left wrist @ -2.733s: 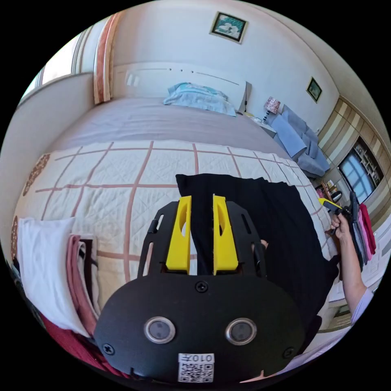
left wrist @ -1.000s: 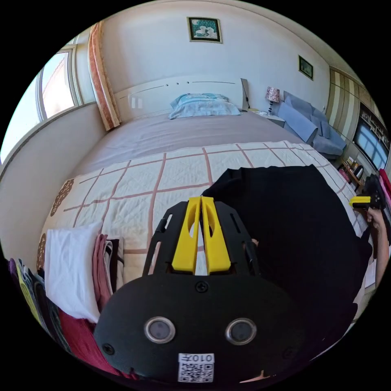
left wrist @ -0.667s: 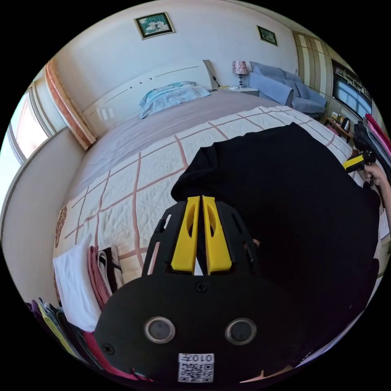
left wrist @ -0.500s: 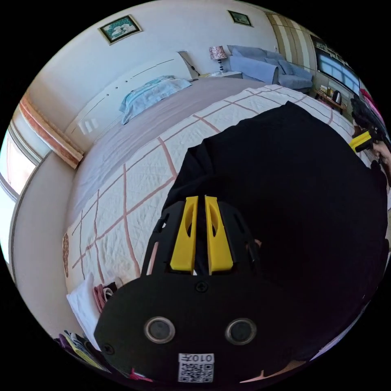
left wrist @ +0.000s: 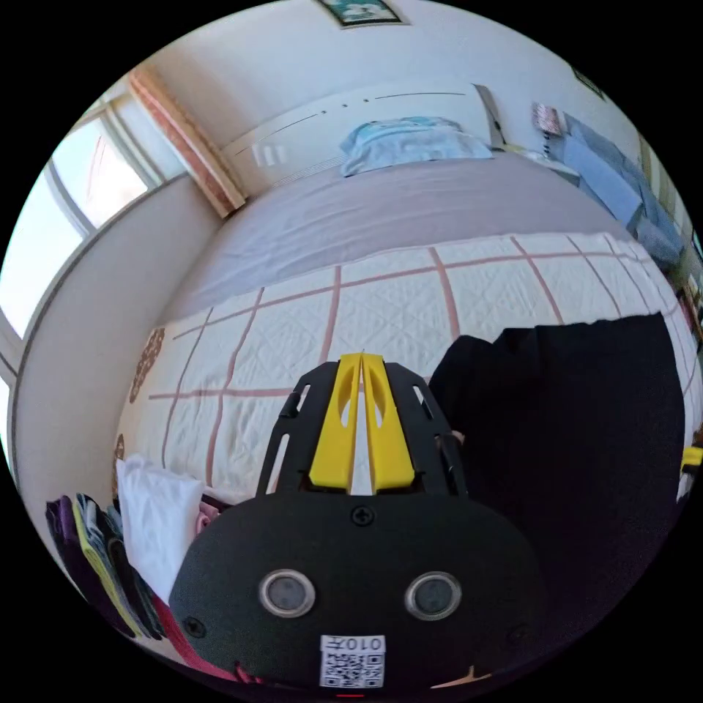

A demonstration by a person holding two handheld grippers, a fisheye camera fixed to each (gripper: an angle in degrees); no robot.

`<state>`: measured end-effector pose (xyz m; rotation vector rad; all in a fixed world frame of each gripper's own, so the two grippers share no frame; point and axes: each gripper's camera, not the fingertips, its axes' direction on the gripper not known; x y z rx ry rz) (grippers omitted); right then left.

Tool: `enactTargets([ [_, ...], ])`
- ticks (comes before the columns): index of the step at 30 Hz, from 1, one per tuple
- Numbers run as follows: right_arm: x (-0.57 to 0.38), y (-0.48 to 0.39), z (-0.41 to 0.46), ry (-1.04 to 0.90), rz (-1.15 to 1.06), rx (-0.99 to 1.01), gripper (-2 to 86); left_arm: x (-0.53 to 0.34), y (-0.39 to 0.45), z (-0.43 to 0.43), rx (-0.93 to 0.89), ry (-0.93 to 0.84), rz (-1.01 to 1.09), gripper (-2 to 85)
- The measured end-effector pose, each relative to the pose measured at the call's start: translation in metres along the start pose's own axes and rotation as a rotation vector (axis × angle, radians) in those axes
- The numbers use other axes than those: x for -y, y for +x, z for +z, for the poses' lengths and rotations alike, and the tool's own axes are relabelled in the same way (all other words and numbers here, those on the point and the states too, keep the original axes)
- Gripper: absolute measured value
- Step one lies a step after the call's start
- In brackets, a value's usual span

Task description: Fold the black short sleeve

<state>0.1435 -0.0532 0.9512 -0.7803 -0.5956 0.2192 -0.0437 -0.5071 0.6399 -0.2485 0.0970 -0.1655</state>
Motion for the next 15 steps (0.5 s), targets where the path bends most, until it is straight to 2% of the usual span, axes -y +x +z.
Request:
enactTargets([
  [1, -0.003, 0.005, -0.004, 0.020, 0.018, 0.013, 8.1, -0.009, -0.024, -0.006, -0.064, 0.040, -0.098, 0.4],
  [3, -0.008, 0.009, -0.012, 0.057, 0.029, 0.031, 7.8, -0.024, -0.038, -0.018, -0.128, 0.119, -0.133, 0.9],
  [5, -0.010, 0.006, -0.018, 0.071, 0.015, 0.038, 7.7, -0.027, -0.017, -0.018, -0.195, 0.111, 0.103, 2.0],
  [7, -0.005, 0.000, -0.015, 0.037, -0.006, 0.016, 7.9, -0.032, 0.031, -0.005, -0.030, -0.001, 0.387, 5.0],
  [8, -0.002, -0.003, -0.013, 0.019, -0.014, 0.001, 8.2, -0.034, 0.039, -0.002, 0.009, 0.003, 0.419, 5.9],
  [9, -0.001, -0.005, -0.012, 0.015, -0.015, -0.002, 8.2, -0.037, 0.047, 0.004, 0.044, 0.016, 0.420, 6.9],
  [11, -0.002, -0.009, -0.014, 0.019, -0.011, 0.010, 8.0, -0.034, 0.045, 0.021, -0.030, -0.047, 0.339, 7.7],
  [13, -0.005, -0.012, -0.018, 0.023, -0.007, 0.003, 7.8, -0.032, 0.038, 0.052, -0.093, -0.206, 0.258, 7.3],
  [15, -0.009, -0.012, -0.022, 0.019, -0.004, 0.008, 7.8, -0.032, 0.025, 0.056, -0.146, -0.199, 0.171, 6.1],
])
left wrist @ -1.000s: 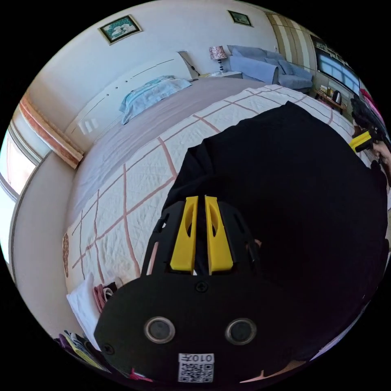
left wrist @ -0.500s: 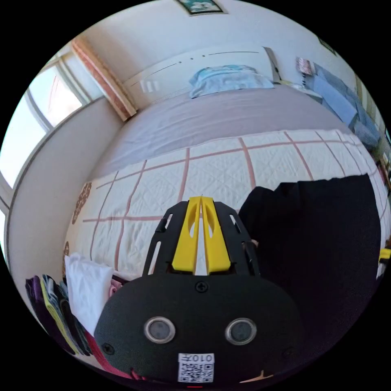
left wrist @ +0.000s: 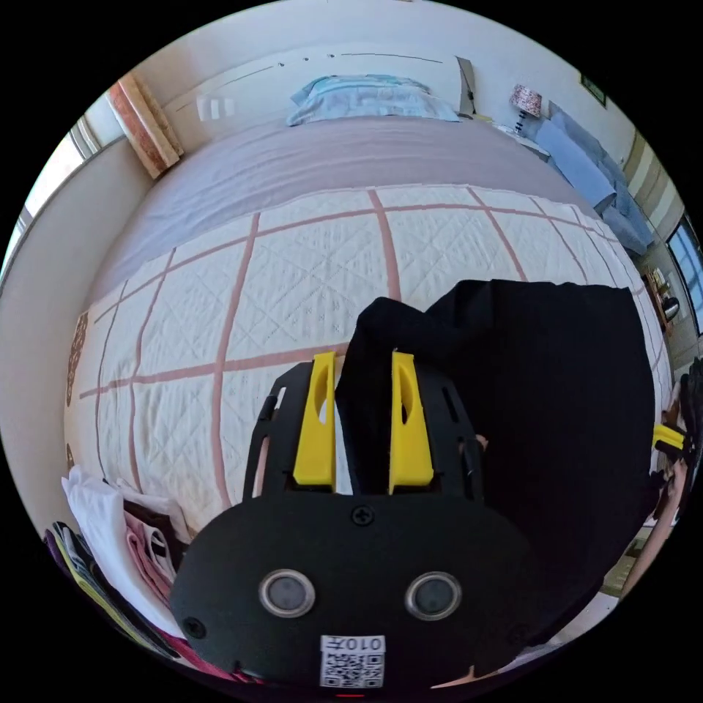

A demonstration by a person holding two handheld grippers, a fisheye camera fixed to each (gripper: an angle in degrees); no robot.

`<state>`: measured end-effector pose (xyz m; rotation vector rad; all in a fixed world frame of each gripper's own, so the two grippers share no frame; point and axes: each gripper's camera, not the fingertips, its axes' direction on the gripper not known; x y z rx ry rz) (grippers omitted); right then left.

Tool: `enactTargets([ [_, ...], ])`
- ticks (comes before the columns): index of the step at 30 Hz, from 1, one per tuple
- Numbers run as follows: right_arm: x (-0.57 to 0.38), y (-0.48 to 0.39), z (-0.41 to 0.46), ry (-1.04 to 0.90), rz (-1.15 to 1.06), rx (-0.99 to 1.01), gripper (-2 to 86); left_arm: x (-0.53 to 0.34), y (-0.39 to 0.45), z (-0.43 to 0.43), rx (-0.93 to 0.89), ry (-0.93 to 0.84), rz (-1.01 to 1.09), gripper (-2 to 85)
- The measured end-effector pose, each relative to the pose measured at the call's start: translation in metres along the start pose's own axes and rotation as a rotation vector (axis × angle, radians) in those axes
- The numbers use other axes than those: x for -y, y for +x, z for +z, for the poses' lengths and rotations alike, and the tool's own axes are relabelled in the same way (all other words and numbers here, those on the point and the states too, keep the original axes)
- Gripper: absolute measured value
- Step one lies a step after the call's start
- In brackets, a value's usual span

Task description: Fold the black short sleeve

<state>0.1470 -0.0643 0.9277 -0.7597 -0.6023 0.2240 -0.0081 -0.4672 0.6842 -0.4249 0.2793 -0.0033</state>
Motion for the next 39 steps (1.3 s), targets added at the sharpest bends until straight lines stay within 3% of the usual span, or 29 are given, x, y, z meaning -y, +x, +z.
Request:
enactTargets([
  [4, -0.009, 0.005, -0.009, 0.003, 0.020, 0.049, 8.0, -0.020, -0.032, -0.035, -0.056, 0.234, -0.099, 1.4],
  [9, -0.015, 0.000, -0.011, 0.001, 0.025, 0.049, 7.6, -0.047, -0.072, -0.024, -0.105, 0.216, -0.220, 1.3],
  [12, -0.020, -0.007, -0.018, -0.006, 0.019, 0.014, 6.2, -0.063, -0.096, -0.020, -0.246, 0.216, -0.226, 2.2],
  [16, -0.034, -0.006, -0.036, -0.007, 0.039, -0.020, 3.6, -0.106, -0.110, -0.064, -0.198, 0.404, -0.289, 1.8],
  [19, -0.043, -0.004, -0.047, -0.022, 0.075, 0.000, 2.9, -0.124, -0.097, -0.091, -0.292, 0.379, -0.141, 1.2],
  [22, -0.051, -0.010, -0.048, -0.089, 0.097, -0.141, 2.1, -0.160, -0.070, -0.123, -0.324, 0.320, 0.007, 0.8],
  [26, -0.092, -0.073, -0.101, 0.031, 0.040, -0.356, 2.0, -0.232, -0.014, -0.171, -0.262, 0.257, 0.238, 0.7],
  [30, -0.123, -0.120, -0.096, -0.032, -0.061, -0.345, 2.8, -0.335, 0.060, -0.190, -0.175, 0.147, 0.456, 0.9],
  [36, -0.170, -0.123, -0.078, -0.031, -0.010, -0.179, 3.6, -0.435, 0.088, -0.152, -0.069, -0.028, 0.499, 1.9],
  [39, -0.209, -0.106, -0.116, 0.131, 0.150, -0.138, 3.1, -0.461, 0.071, -0.187, -0.106, 0.136, 0.397, 2.8],
])
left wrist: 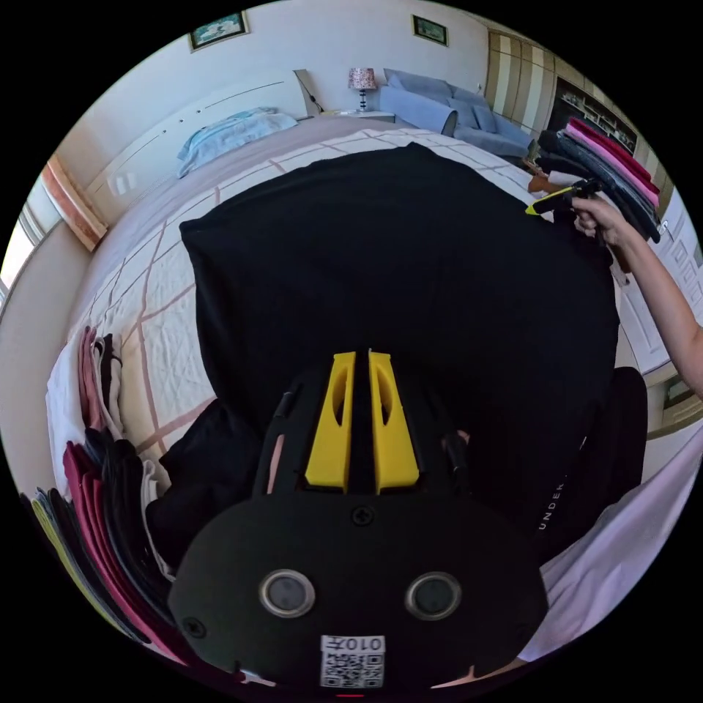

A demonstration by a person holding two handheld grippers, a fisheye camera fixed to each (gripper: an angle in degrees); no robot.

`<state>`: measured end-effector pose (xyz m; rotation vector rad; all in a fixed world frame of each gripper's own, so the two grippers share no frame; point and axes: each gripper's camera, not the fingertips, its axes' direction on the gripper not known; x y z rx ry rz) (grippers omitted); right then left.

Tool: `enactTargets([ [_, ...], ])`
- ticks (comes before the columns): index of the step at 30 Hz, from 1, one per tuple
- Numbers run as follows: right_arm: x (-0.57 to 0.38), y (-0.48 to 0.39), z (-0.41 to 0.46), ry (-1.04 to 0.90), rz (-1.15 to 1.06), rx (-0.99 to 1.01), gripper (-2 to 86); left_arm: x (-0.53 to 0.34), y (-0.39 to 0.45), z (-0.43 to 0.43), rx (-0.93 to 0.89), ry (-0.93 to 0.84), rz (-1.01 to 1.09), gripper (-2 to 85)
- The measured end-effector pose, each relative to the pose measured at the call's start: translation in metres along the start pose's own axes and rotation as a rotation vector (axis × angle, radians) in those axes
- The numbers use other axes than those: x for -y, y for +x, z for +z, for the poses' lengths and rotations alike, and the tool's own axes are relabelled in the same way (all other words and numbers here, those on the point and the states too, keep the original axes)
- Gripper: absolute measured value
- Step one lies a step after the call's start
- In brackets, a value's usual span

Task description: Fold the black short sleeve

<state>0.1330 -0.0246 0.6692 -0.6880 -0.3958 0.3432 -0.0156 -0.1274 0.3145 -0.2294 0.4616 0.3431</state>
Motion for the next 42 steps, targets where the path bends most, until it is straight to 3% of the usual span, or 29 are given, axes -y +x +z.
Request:
enactTargets([
  [2, -0.049, -0.019, -0.063, 0.220, -0.001, -0.035, 3.3, -0.024, 0.003, -0.051, 0.047, 0.201, -0.056, 3.6],
  [6, -0.139, -0.071, -0.127, 0.358, -0.092, 0.041, 4.7, -0.119, 0.003, -0.131, 0.084, 0.350, -0.239, 5.5],
  [10, -0.239, -0.126, -0.133, 0.381, -0.179, 0.223, 5.6, -0.231, -0.005, -0.144, 0.096, 0.233, -0.458, 7.3],
  [16, -0.327, -0.186, -0.151, 0.454, -0.267, 0.388, 5.3, -0.290, -0.009, -0.129, 0.032, 0.180, -0.603, 9.5],
  [17, -0.339, -0.194, -0.162, 0.476, -0.292, 0.348, 5.2, -0.287, -0.005, -0.132, 0.053, 0.182, -0.583, 9.6],
  [22, -0.374, -0.195, -0.198, 0.515, -0.292, 0.292, 5.1, -0.231, 0.054, -0.160, 0.531, 0.128, -0.230, 9.5],
  [24, -0.385, -0.190, -0.202, 0.522, -0.270, 0.318, 4.9, -0.223, 0.050, -0.159, 0.564, 0.119, -0.231, 9.3],
  [31, -0.405, -0.186, -0.191, 0.461, -0.248, 0.358, 3.7, -0.212, 0.033, -0.132, 0.458, -0.007, -0.230, 4.7],
  [37, -0.403, -0.188, -0.177, 0.408, -0.230, 0.446, 3.1, -0.194, 0.019, -0.178, 0.280, 0.118, -0.327, 1.0],
  [39, -0.403, -0.188, -0.178, 0.431, -0.223, 0.454, 3.0, -0.162, 0.029, -0.202, 0.244, 0.154, -0.266, 1.0],
  [42, -0.396, -0.186, -0.180, 0.420, -0.219, 0.473, 3.0, -0.110, 0.100, -0.226, 0.102, 0.257, -0.009, 1.7],
])
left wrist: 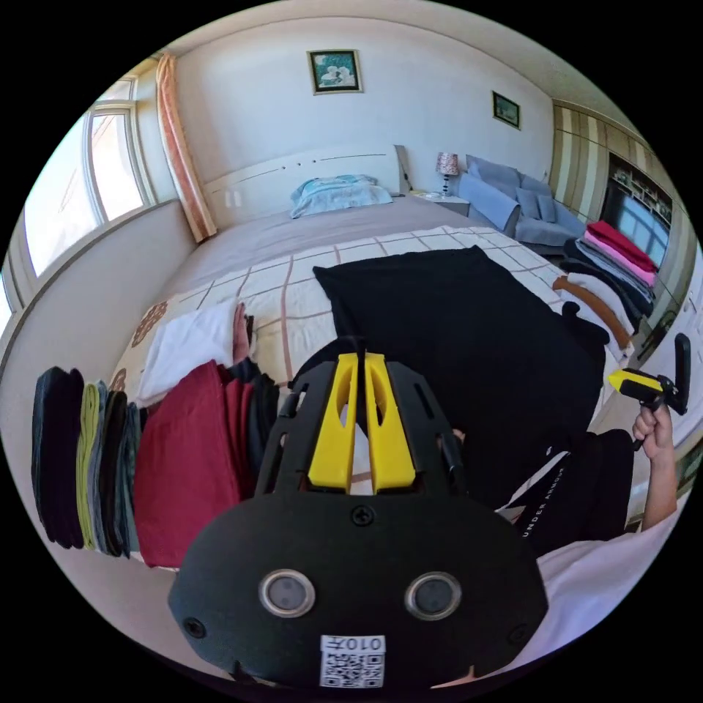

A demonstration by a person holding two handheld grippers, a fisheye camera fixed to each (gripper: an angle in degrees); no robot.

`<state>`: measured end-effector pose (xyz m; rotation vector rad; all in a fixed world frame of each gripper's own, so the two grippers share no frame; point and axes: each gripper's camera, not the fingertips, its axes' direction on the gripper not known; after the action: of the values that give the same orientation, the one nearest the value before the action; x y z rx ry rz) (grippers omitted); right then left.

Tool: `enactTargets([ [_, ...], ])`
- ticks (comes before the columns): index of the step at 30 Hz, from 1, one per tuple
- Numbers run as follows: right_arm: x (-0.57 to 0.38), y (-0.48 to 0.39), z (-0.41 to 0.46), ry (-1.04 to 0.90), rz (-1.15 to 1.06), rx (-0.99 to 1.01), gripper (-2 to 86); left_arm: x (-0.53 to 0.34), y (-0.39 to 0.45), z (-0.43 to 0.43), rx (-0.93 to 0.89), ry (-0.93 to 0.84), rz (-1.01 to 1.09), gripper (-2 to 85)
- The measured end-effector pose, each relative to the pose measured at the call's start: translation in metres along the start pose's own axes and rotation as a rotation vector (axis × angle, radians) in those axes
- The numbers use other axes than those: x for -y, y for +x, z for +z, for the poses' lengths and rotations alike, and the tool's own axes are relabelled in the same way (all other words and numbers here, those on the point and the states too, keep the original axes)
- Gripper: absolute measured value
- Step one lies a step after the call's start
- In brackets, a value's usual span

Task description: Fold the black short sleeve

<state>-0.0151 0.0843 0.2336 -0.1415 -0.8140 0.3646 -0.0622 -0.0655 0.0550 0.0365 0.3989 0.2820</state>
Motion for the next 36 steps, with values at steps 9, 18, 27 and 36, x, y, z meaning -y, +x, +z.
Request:
enactTargets([
  [9, -0.004, 0.010, 0.030, -0.132, 0.035, -0.024, 4.5, -0.078, 0.105, 0.029, 0.060, -0.164, 0.214, 15.1],
  [18, 0.052, 0.018, 0.130, -0.186, 0.117, 0.175, 6.9, -0.124, 0.125, 0.026, 0.137, -0.192, 0.317, 14.0],
  [27, 0.068, 0.021, 0.182, -0.287, 0.160, 0.064, 9.2, -0.123, 0.179, 0.041, 0.247, -0.132, 0.676, 8.2],
  [36, 0.079, -0.007, 0.216, -0.352, 0.125, 0.114, 4.4, -0.122, 0.159, 0.046, 0.286, -0.233, 0.730, 0.4],
])
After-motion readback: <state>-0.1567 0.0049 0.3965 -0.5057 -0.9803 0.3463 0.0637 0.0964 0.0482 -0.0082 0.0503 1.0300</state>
